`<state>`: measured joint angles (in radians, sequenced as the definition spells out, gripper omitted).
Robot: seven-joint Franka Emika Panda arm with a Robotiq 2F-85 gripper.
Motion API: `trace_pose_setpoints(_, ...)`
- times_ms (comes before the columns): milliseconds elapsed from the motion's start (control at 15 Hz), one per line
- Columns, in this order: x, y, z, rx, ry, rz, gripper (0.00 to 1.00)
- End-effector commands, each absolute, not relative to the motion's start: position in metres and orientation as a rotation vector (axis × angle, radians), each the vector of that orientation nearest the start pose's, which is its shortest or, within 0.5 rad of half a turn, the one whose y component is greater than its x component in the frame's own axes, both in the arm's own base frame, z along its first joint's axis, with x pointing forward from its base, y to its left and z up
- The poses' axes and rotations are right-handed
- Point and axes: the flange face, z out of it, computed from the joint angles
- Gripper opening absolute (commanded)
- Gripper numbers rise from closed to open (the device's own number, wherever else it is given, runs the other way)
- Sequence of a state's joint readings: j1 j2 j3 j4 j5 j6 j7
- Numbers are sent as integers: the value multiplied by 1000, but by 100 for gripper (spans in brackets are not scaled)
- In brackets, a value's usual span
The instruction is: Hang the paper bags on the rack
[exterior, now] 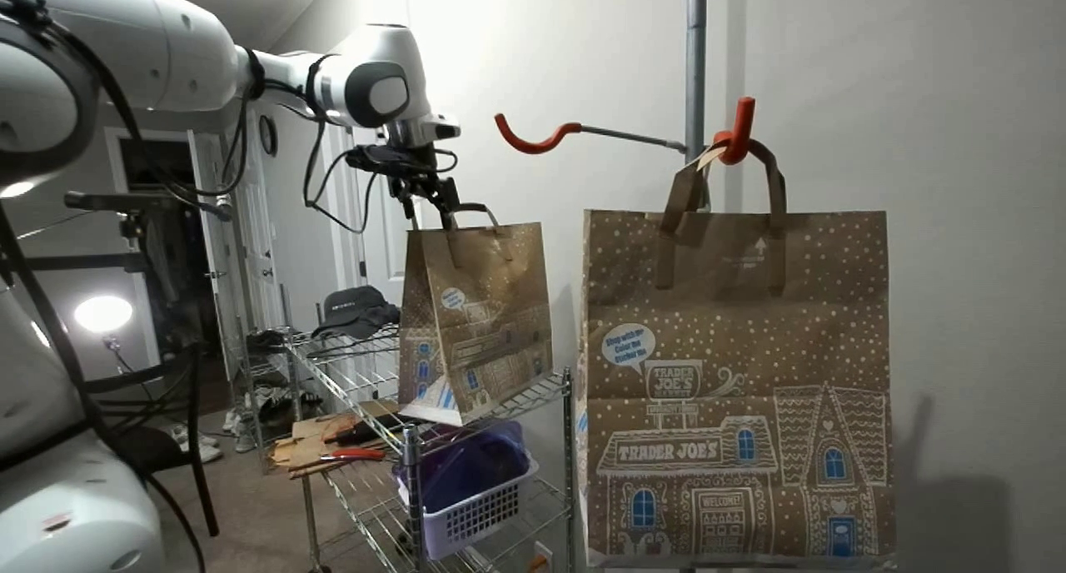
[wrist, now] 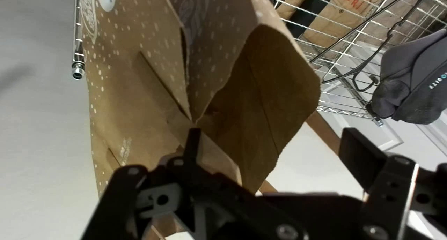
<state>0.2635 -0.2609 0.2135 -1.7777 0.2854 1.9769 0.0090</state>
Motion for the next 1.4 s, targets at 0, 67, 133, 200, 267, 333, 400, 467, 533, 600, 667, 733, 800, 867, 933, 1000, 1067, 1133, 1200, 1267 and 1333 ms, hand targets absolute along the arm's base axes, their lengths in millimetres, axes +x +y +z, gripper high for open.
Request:
trace_pose_setpoints(0,418,260,718,-2614,-711,-557,100)
trace_pose_setpoints(67,413,260,723,-2601,-764,-558,100)
trace_pose_setpoints(133,410,259,725,-2593,-818,-560,100)
trace_pose_setpoints(200,405,258,730,-2594,-863,-561,100)
trace_pose_setpoints(267,403,258,731,-2596,-901,-558,100)
trace_pose_setpoints(333,400,257,733,-2602,-932,-558,100)
trace_pose_setpoints(400,396,257,735,-2609,-955,-558,100)
trace_pose_setpoints(467,394,256,737,-2622,-969,-559,100)
trace_pose_setpoints(533,392,255,738,-2634,-973,-564,100)
trace_pose_setpoints(600,391,254,739,-2652,-969,-587,100)
trace_pose_setpoints(667,392,253,741,-2673,-973,-619,100)
trace_pose_setpoints(733,393,250,742,-2699,-987,-657,100)
trace_pose_setpoints(800,395,249,743,-2724,-994,-695,100)
trace_pose_setpoints(867,397,247,745,-2744,-997,-726,100)
trace_pose_setpoints(933,398,246,746,-2761,-985,-759,100)
trace_pose_setpoints(1000,401,244,748,-2776,-952,-793,100)
trace_pose_setpoints(1067,403,243,749,-2785,-928,-818,100)
trace_pose_setpoints(1133,404,242,750,-2789,-894,-817,100)
trace_pose_setpoints(1200,404,241,750,-2791,-864,-809,100)
trace_pose_setpoints(1267,403,241,749,-2788,-848,-769,100)
trace_pose_setpoints(1333,401,242,748,-2789,-843,-755,100)
